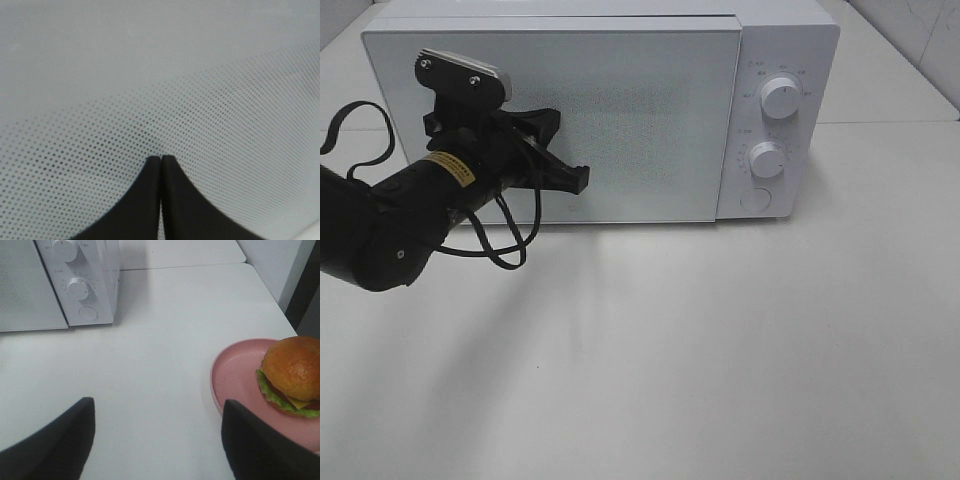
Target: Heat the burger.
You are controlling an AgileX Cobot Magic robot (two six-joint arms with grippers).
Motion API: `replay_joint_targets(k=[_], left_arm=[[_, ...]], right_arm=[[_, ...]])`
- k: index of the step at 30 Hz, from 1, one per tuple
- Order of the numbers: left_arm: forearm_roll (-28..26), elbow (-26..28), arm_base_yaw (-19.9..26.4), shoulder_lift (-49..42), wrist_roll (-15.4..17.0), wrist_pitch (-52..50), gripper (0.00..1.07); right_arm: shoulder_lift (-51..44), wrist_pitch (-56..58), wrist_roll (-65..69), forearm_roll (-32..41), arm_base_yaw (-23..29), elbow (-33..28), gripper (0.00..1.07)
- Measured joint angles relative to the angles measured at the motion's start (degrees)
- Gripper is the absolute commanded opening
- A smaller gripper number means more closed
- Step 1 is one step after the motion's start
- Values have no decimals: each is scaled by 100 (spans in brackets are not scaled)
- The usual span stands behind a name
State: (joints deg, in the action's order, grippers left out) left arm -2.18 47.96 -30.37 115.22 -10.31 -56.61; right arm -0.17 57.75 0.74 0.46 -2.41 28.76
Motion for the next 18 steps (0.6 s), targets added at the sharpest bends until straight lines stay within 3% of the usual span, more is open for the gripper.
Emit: replay_joint_targets(k=[10, 18], left_arm=[[264, 831, -338, 332, -241, 487, 0], [74, 1054, -550, 327, -258, 705, 0]], right_arm=[[0, 0, 0, 0, 0, 0, 67], [0, 0, 0, 0, 0, 0, 67]])
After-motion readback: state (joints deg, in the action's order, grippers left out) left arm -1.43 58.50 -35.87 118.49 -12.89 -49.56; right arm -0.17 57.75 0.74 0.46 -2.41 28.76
